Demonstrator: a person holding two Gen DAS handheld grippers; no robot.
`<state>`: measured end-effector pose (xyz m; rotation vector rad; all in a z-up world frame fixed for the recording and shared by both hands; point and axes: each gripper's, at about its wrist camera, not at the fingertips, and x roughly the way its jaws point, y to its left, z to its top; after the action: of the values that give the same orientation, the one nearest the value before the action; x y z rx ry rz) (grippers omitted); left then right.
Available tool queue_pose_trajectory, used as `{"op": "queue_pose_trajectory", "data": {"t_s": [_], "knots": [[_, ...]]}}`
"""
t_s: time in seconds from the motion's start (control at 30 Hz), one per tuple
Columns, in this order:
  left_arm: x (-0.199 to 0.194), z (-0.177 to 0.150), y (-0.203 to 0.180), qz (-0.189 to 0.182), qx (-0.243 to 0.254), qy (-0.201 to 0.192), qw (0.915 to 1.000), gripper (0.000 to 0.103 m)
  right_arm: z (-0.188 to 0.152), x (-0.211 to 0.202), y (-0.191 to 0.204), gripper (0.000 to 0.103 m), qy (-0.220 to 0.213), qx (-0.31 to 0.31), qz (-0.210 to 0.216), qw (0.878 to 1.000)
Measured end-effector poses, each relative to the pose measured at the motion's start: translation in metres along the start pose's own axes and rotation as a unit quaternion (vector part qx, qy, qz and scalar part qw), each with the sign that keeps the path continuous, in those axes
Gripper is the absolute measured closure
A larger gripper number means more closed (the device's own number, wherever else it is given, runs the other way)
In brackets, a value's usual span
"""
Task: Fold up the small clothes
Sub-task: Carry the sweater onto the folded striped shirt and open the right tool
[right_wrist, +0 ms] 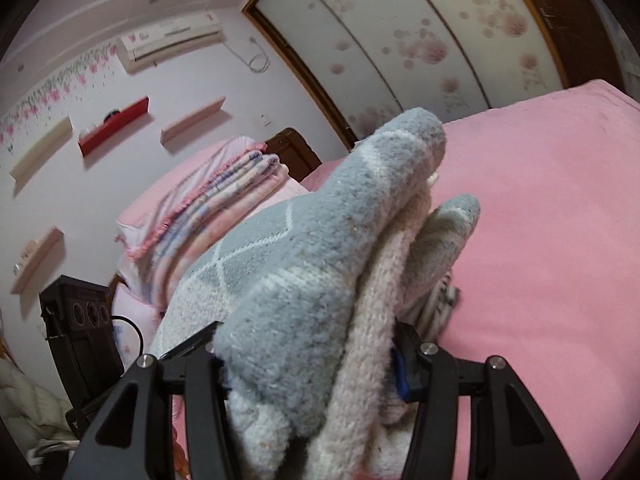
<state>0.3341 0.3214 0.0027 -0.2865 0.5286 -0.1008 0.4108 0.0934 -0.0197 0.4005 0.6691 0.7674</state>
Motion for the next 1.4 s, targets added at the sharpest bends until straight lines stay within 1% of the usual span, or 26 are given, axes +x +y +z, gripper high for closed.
{"op": "queue_pose_trajectory", "data": {"t_s": [0.07,0.13,0.23,0.3,0.33,0.37,0.4,0.47,0.53,0.57,0.6,0.67,0.7,0.77,0.87,1.0,1.07,1.17,1.3,1.4], "knots": [[0.026,0.000,0.031,0.010,-0.007,0.001,0.9999,0.027,-0.002,0.041,-0.004,0.051,0.005,-0.011,-0.005,1.000],[0.055,-0.007,0.060,0.017,-0.021,0.008,0.9996,0.027,-0.009,0.081,-0.014,0.051,0.017,-0.008,-0.011,1.000],[0.100,-0.033,0.103,0.034,-0.059,0.038,0.9969,0.026,-0.033,0.132,-0.036,0.051,0.046,0.007,-0.031,0.998],[0.127,-0.055,0.122,0.059,-0.081,0.068,0.9926,0.025,-0.054,0.159,-0.052,0.051,0.076,0.021,-0.057,0.995],[0.136,-0.064,0.128,0.069,-0.088,0.079,0.9906,0.023,-0.069,0.170,-0.061,0.050,0.090,0.029,-0.071,0.993],[0.143,-0.072,0.133,0.076,-0.092,0.080,0.9896,0.018,-0.080,0.176,-0.066,0.048,0.095,0.028,-0.082,0.992],[0.146,-0.079,0.138,0.079,-0.095,0.075,0.9895,0.010,-0.092,0.180,-0.071,0.044,0.097,0.022,-0.095,0.990],[0.153,-0.090,0.146,0.087,-0.109,0.074,0.9875,0.000,-0.102,0.179,-0.076,0.039,0.097,0.014,-0.104,0.990],[0.157,-0.097,0.153,0.073,-0.122,0.075,0.9869,0.000,-0.105,0.179,-0.079,0.030,0.101,0.006,-0.118,0.988],[0.157,-0.098,0.156,0.071,-0.122,0.075,0.9872,0.000,-0.104,0.180,-0.079,0.028,0.104,0.004,-0.120,0.987],[0.156,-0.098,0.156,0.069,-0.120,0.075,0.9875,0.000,-0.102,0.181,-0.077,0.023,0.109,-0.002,-0.125,0.986],[0.156,-0.094,0.158,0.068,-0.112,0.081,0.9881,0.000,-0.096,0.179,-0.073,0.022,0.119,-0.026,-0.134,0.984],[0.150,-0.095,0.159,0.070,-0.106,0.081,0.9886,0.000,-0.091,0.180,-0.070,0.022,0.121,-0.039,-0.138,0.982],[0.143,-0.085,0.160,0.076,-0.087,0.077,0.9903,0.000,-0.091,0.167,-0.063,0.021,0.126,-0.072,-0.147,0.978],[0.127,-0.078,0.164,0.105,-0.065,0.063,0.9903,0.000,-0.087,0.149,-0.050,0.021,0.121,-0.114,-0.156,0.974],[0.109,-0.073,0.172,0.153,-0.071,0.066,0.9834,0.000,-0.090,0.128,-0.041,0.021,0.115,-0.141,-0.173,0.968],[0.102,-0.070,0.170,0.191,-0.066,0.072,0.9768,0.000,-0.091,0.116,-0.040,0.021,0.113,-0.132,-0.180,0.968],[0.084,-0.066,0.160,0.221,-0.062,0.076,0.9704,0.000,-0.088,0.095,-0.041,0.021,0.105,-0.105,-0.195,0.969],[0.054,-0.066,0.133,0.215,-0.045,0.073,0.9728,0.000,-0.080,0.063,-0.043,0.021,0.102,-0.077,-0.215,0.968],[0.030,-0.068,0.100,0.192,-0.027,0.078,0.9780,0.000,-0.073,0.036,-0.038,0.021,0.097,-0.066,-0.219,0.969]]}}
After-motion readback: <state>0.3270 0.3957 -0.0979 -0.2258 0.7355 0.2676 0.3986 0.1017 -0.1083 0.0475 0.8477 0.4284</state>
